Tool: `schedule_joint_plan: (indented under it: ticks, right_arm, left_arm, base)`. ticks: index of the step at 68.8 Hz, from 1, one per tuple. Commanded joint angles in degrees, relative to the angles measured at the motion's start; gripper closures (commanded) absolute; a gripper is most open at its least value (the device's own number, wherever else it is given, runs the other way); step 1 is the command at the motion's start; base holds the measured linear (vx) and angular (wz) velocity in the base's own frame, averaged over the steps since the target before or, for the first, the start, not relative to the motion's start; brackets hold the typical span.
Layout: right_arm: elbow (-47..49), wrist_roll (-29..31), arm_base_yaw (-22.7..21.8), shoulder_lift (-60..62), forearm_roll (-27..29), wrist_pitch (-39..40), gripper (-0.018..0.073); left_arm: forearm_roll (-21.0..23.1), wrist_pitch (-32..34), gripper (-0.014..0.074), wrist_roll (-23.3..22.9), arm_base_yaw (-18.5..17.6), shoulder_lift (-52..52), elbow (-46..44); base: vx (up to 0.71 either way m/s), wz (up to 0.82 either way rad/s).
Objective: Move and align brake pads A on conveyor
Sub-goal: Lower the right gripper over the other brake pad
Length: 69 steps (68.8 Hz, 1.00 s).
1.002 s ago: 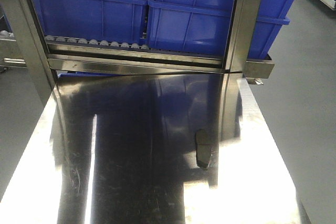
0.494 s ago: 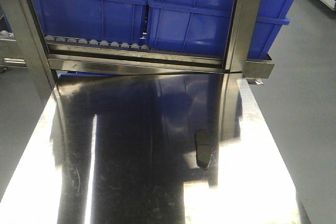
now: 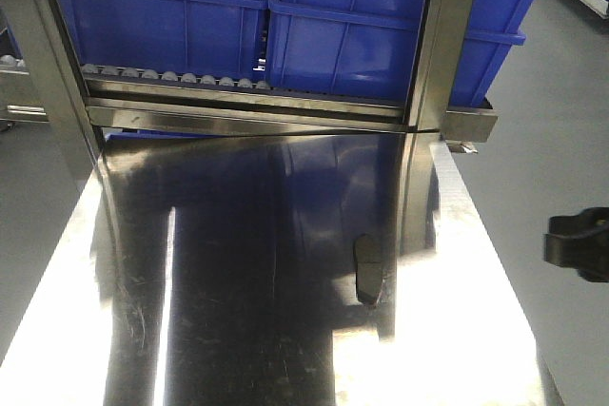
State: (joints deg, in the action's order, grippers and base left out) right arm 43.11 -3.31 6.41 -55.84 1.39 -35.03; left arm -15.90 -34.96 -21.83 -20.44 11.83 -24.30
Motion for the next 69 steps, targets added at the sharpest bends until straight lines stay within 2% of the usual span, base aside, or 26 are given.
schedule_joint_plan:
  ticks: [1, 15, 25, 32, 39, 52, 69]
  right_arm:
    - [5.25, 0.47, -0.12, -5.33, -0.25, -1.85, 0.018]
    - [13.31, 0.67, 1.3, -18.67, -0.19, -7.92, 0.018]
    - [18.67, 0.37, 7.06, -25.71, -0.24, -8.44, 0.018]
    - [23.27, -2.43, 11.35, -30.92, -0.24, -9.23, 0.018]
    - [28.26, -5.43, 13.77, -36.19, -0.18, -10.82, 0.018]
    - [37.08, -9.29, 14.38, -45.79, 0.33, -16.09, 0.0174]
    - [44.32, -9.44, 14.44, -53.74, 1.88, -21.74, 0.0111]
  left_arm:
    - [-0.9, 5.46, 0.0602, 0.01, -0.06, 0.5, -1.63]
    - [-0.9, 5.46, 0.0602, 0.01, -0.06, 0.5, -1.63]
    - [-0.9, 5.46, 0.0602, 0.01, -0.06, 0.5, -1.63]
    - [-0.9, 5.46, 0.0602, 0.01, -0.06, 0.5, -1.63]
    - [-0.9, 5.46, 0.0602, 0.01, -0.06, 0.5, -1.63]
    - [-0.9, 5.46, 0.0602, 0.01, -0.06, 0.5, -1.63]
    - [-0.9, 5.46, 0.0602, 0.01, -0.06, 0.5, -1.63]
  base:
    - [0.0, 0.0]
    - [0.0, 0.0]
    - [0.0, 0.0]
    - [0.0, 0.0]
    - [0.0, 0.0]
    - [0.0, 0.0]
    - [0.0, 0.0]
